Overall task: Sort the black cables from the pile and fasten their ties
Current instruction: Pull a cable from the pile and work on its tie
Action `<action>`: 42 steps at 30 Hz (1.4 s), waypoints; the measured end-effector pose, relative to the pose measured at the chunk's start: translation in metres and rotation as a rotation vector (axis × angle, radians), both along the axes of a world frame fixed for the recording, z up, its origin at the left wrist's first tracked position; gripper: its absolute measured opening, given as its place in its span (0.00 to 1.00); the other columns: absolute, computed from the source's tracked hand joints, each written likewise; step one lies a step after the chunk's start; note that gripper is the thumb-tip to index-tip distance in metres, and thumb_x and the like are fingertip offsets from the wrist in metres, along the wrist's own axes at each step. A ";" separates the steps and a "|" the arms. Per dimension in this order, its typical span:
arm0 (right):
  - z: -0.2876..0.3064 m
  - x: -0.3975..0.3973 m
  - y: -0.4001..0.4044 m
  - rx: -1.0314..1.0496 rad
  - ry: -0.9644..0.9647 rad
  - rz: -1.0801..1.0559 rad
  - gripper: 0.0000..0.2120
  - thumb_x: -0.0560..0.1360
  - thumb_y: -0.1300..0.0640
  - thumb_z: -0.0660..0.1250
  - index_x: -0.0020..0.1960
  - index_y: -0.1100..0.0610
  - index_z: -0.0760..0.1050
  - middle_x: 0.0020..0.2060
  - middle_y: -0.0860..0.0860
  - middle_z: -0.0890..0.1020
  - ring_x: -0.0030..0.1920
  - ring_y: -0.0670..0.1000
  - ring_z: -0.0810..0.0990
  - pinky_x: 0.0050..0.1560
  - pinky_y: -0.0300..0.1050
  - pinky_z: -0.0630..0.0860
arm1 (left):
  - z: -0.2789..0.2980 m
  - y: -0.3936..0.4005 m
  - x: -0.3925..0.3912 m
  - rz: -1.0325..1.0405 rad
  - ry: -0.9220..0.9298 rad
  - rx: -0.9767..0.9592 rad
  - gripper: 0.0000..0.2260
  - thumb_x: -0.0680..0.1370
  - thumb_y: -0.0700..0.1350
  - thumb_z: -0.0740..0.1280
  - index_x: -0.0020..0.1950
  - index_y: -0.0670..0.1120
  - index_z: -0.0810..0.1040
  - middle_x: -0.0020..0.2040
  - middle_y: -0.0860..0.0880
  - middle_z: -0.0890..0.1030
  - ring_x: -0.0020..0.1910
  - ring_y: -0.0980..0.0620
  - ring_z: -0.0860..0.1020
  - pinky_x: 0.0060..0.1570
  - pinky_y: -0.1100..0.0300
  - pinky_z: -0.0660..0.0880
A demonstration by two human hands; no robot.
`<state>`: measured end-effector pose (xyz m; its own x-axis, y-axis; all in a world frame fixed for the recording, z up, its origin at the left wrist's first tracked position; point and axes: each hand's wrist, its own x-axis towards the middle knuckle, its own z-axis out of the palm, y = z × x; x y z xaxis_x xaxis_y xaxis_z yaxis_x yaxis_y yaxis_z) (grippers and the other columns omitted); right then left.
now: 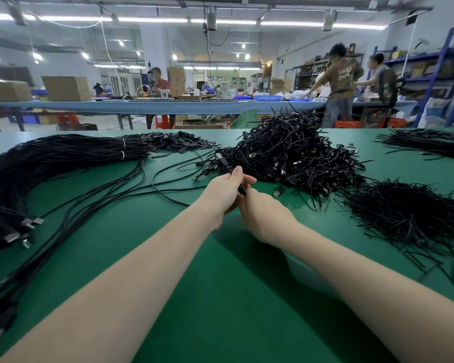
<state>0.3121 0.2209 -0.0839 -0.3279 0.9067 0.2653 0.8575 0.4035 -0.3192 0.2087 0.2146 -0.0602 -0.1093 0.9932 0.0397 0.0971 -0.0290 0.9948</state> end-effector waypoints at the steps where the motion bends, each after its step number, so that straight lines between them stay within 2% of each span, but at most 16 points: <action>1: -0.003 0.002 0.001 0.017 -0.014 -0.038 0.08 0.81 0.53 0.50 0.51 0.56 0.65 0.48 0.57 0.78 0.43 0.59 0.74 0.41 0.50 0.67 | -0.004 0.000 0.002 -0.002 -0.015 0.006 0.20 0.83 0.55 0.54 0.41 0.52 0.82 0.48 0.51 0.80 0.42 0.50 0.73 0.52 0.56 0.72; 3: -0.005 0.007 0.006 -0.009 0.019 -0.107 0.08 0.81 0.54 0.49 0.50 0.56 0.65 0.46 0.56 0.76 0.42 0.58 0.71 0.41 0.49 0.67 | -0.009 -0.002 0.007 -0.010 -0.044 0.020 0.19 0.83 0.55 0.54 0.43 0.53 0.81 0.51 0.51 0.81 0.45 0.51 0.78 0.57 0.55 0.73; 5: -0.003 0.015 0.011 -0.077 0.088 -0.134 0.11 0.82 0.53 0.49 0.46 0.57 0.65 0.41 0.53 0.74 0.43 0.58 0.73 0.43 0.49 0.68 | -0.015 -0.004 0.008 0.084 0.126 0.106 0.16 0.83 0.55 0.55 0.44 0.53 0.79 0.50 0.53 0.82 0.47 0.53 0.80 0.55 0.55 0.73; 8: 0.008 0.024 0.013 -0.126 0.032 0.003 0.15 0.83 0.53 0.49 0.39 0.56 0.61 0.35 0.51 0.71 0.37 0.53 0.73 0.35 0.46 0.66 | -0.024 -0.006 -0.004 0.329 0.869 0.517 0.09 0.82 0.45 0.58 0.59 0.47 0.75 0.60 0.47 0.76 0.60 0.47 0.74 0.57 0.54 0.69; 11: 0.022 0.026 0.008 -0.190 -0.096 0.171 0.16 0.84 0.54 0.49 0.38 0.55 0.60 0.33 0.49 0.67 0.32 0.46 0.65 0.34 0.45 0.57 | -0.032 -0.008 -0.017 0.352 1.528 0.851 0.20 0.77 0.40 0.55 0.67 0.49 0.75 0.69 0.48 0.74 0.68 0.47 0.72 0.65 0.53 0.69; 13: 0.034 0.029 0.004 -0.264 -0.144 0.208 0.13 0.84 0.56 0.49 0.44 0.58 0.66 0.34 0.49 0.67 0.33 0.46 0.66 0.41 0.42 0.61 | -0.034 -0.009 -0.022 0.355 1.744 0.897 0.20 0.76 0.44 0.55 0.64 0.53 0.78 0.67 0.53 0.76 0.67 0.52 0.74 0.66 0.57 0.67; 15: 0.045 0.037 0.001 -0.368 -0.167 0.243 0.12 0.84 0.56 0.49 0.50 0.59 0.69 0.36 0.49 0.69 0.36 0.50 0.69 0.41 0.43 0.66 | -0.031 -0.007 -0.025 0.270 1.775 0.992 0.16 0.77 0.46 0.58 0.61 0.52 0.80 0.60 0.55 0.81 0.62 0.53 0.78 0.60 0.57 0.65; 18: 0.053 0.053 -0.006 -0.513 -0.114 0.274 0.15 0.84 0.50 0.48 0.43 0.54 0.66 0.37 0.49 0.71 0.34 0.49 0.70 0.33 0.38 0.68 | -0.022 -0.009 -0.026 0.218 1.869 1.091 0.15 0.78 0.48 0.58 0.59 0.50 0.80 0.45 0.53 0.81 0.44 0.51 0.80 0.47 0.57 0.66; 21: 0.049 0.058 -0.012 -0.409 -0.214 0.400 0.14 0.84 0.52 0.47 0.42 0.55 0.62 0.35 0.49 0.68 0.33 0.50 0.66 0.27 0.34 0.64 | -0.017 -0.020 -0.023 0.129 1.869 1.166 0.09 0.76 0.44 0.61 0.48 0.47 0.81 0.33 0.51 0.75 0.29 0.49 0.74 0.34 0.57 0.70; 24: 0.041 0.063 -0.019 -0.069 -0.517 0.453 0.14 0.84 0.57 0.48 0.39 0.52 0.57 0.34 0.49 0.67 0.32 0.51 0.67 0.34 0.43 0.62 | -0.017 -0.031 -0.016 0.080 1.858 1.188 0.08 0.70 0.38 0.58 0.36 0.46 0.76 0.27 0.51 0.72 0.23 0.50 0.70 0.27 0.59 0.64; 27: 0.034 0.069 -0.019 0.397 -0.821 0.359 0.11 0.84 0.50 0.47 0.46 0.52 0.62 0.42 0.49 0.76 0.42 0.54 0.79 0.38 0.47 0.63 | -0.022 -0.036 -0.007 0.049 1.806 1.039 0.06 0.64 0.38 0.69 0.33 0.47 0.74 0.24 0.52 0.72 0.19 0.50 0.71 0.26 0.61 0.61; 29: 0.039 0.075 -0.016 0.502 -0.844 0.309 0.15 0.82 0.44 0.49 0.55 0.53 0.67 0.50 0.49 0.79 0.50 0.54 0.80 0.41 0.46 0.62 | -0.026 -0.040 -0.004 0.054 1.719 0.846 0.09 0.65 0.40 0.73 0.34 0.46 0.73 0.24 0.51 0.74 0.19 0.49 0.72 0.26 0.61 0.63; 32: 0.068 0.103 -0.003 0.349 -0.784 0.053 0.23 0.78 0.38 0.57 0.66 0.51 0.66 0.58 0.50 0.78 0.56 0.53 0.79 0.51 0.49 0.69 | -0.036 -0.034 -0.016 0.169 1.510 0.557 0.09 0.81 0.46 0.60 0.42 0.48 0.65 0.33 0.50 0.76 0.29 0.44 0.74 0.32 0.56 0.63; 34: 0.085 0.131 0.006 0.290 -0.823 -0.169 0.21 0.76 0.38 0.61 0.62 0.51 0.71 0.55 0.49 0.80 0.54 0.53 0.79 0.50 0.49 0.71 | -0.042 -0.028 -0.025 0.118 1.239 0.399 0.11 0.84 0.49 0.50 0.43 0.47 0.61 0.36 0.49 0.73 0.34 0.43 0.71 0.35 0.54 0.63; 38: 0.079 0.176 0.018 0.039 -0.892 -0.456 0.15 0.76 0.41 0.64 0.50 0.53 0.75 0.42 0.46 0.77 0.43 0.53 0.79 0.36 0.44 0.71 | -0.041 -0.026 -0.028 0.002 0.866 0.339 0.14 0.84 0.49 0.50 0.43 0.42 0.64 0.40 0.41 0.76 0.37 0.40 0.72 0.42 0.46 0.72; 42: 0.065 0.197 0.020 -0.003 -0.768 -0.530 0.12 0.74 0.43 0.68 0.45 0.52 0.76 0.38 0.47 0.75 0.38 0.52 0.78 0.33 0.42 0.72 | -0.039 -0.026 -0.030 -0.021 0.751 0.288 0.17 0.83 0.50 0.51 0.46 0.37 0.66 0.39 0.40 0.74 0.36 0.46 0.68 0.46 0.44 0.72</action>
